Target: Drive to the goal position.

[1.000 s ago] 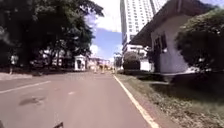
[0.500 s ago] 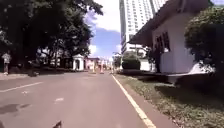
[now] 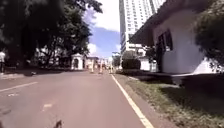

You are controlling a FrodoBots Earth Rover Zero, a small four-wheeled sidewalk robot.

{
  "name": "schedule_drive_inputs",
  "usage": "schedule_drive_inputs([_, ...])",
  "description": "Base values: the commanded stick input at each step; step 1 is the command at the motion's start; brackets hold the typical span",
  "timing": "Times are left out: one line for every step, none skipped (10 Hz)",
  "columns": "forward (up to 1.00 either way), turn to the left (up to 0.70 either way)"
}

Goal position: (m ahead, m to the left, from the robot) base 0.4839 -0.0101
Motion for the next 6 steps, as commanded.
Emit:
schedule_drive_inputs([0.70,0.00])
schedule_drive_inputs([0.70,0.00])
schedule_drive_inputs([0.70,0.00])
schedule_drive_inputs([0.70,0.00])
schedule_drive_inputs([0.70,0.00])
schedule_drive_inputs([0.70,0.00])
